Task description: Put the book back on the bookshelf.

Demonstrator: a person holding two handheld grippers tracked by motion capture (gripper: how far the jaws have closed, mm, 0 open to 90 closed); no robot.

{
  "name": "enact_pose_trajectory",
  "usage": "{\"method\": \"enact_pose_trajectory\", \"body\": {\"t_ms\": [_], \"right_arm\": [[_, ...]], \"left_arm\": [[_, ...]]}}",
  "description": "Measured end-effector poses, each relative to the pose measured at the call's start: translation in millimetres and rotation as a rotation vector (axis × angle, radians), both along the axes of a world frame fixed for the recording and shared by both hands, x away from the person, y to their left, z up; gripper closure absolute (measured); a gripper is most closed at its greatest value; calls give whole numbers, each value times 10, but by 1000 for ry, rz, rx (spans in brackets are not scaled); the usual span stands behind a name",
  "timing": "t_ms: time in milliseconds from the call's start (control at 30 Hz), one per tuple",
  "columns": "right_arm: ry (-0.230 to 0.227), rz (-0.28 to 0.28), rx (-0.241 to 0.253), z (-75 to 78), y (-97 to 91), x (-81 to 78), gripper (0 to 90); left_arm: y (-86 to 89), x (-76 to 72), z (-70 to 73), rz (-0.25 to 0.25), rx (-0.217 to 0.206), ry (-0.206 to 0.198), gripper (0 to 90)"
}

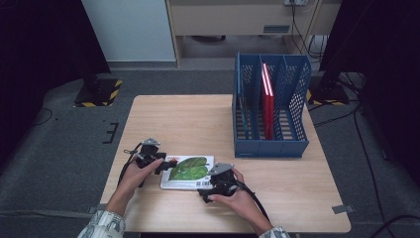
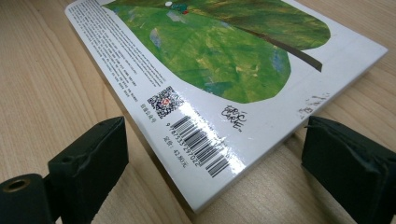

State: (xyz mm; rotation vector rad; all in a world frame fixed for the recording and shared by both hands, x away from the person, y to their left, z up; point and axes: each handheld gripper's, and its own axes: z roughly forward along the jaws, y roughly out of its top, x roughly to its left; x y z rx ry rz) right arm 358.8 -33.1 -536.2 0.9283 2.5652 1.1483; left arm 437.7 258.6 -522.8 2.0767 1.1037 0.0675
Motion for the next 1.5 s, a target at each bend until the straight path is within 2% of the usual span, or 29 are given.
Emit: {"method": "enact_pose_trajectory", "body": {"t_ms": [100,433,500,700,867,900,967,1000,1067,1133,1200,1500], "right_arm": [[-6,1,-1,-5,13,-9,78],[-16,-5,-3,-12,21,-4,82],[-18,-5,-4,-13,20,2,81],[-17,-16,-3,-17,34,11,68],[-19,-17,-9,-19,47,10,51],[-23,-18,-11,-22,56,10,44],[-26,-25,-14,-21,65,14,48],[-19,-25,-11,-17,64,19,46],[-25,-26,-15,-21,75,21,41],[-26,-22,-19,-21,74,22,42],[-23,-24,-19,-21,68,18,45],[-12,-22,-14,-11,50,20,62]], "left_arm": [[-23,1,6,-1,16,-4,232],[30,26,11,33,-38,16,266],[39,25,27,37,-47,9,271],[26,17,51,44,-44,10,272],[30,21,68,51,-58,10,272],[30,21,77,51,-72,11,272],[12,15,101,28,-157,35,323],[-17,11,119,14,-169,37,307],[-79,3,146,8,-101,10,294],[-91,4,142,7,-89,8,275],[-65,8,120,26,-48,8,257],[59,-59,93,57,-16,20,244]]}}
